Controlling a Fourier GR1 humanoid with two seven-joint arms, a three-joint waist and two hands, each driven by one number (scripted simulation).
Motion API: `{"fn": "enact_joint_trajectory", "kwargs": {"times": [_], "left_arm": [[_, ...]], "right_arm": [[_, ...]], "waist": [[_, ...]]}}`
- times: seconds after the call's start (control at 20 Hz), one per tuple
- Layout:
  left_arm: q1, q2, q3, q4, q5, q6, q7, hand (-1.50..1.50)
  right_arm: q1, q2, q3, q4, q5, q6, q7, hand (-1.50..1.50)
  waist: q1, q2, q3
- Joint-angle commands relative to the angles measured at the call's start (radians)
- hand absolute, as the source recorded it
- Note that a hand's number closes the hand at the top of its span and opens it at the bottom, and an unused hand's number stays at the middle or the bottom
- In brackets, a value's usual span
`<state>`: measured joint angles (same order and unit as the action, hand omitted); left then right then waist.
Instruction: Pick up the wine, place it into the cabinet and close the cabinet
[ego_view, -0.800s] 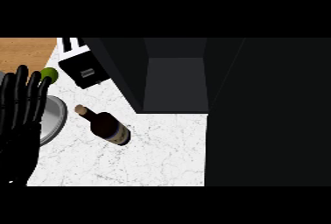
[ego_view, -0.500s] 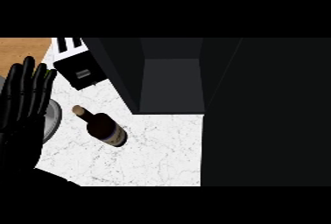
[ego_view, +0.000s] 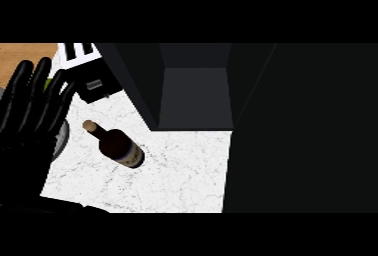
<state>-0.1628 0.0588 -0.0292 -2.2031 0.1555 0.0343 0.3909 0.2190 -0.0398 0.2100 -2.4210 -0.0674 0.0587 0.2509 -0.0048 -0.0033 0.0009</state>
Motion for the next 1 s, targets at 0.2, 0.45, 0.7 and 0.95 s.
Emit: {"fn": "enact_joint_trajectory", "kwargs": {"times": [0.2, 0.45, 0.7, 0.95], "left_arm": [[-0.064, 0.01, -0.02, -0.209, -0.016, 0.114, 0.282, -1.5], [-0.166, 0.028, 0.002, -0.145, -0.051, 0.148, 0.328, -1.5], [-0.164, 0.028, -0.02, -0.176, -0.07, 0.167, 0.39, -1.5], [-0.044, 0.044, 0.047, -0.13, -0.008, 0.094, 0.285, -1.5]], "right_arm": [[-0.004, 0.018, 0.149, -0.171, 0.116, -0.077, 0.203, -1.5], [-0.058, 0.032, 0.224, -0.215, 0.183, -0.133, 0.284, -1.5], [-0.088, -0.016, 0.168, -0.267, 0.119, -0.152, 0.337, -1.5], [-0.159, -0.004, 0.26, -0.246, 0.227, -0.227, 0.396, -1.5]], "waist": [[0.004, -0.001, -0.001], [0.0, 0.0, -0.001], [-0.003, -0.001, -0.001], [-0.002, 0.0, -0.004]]}}
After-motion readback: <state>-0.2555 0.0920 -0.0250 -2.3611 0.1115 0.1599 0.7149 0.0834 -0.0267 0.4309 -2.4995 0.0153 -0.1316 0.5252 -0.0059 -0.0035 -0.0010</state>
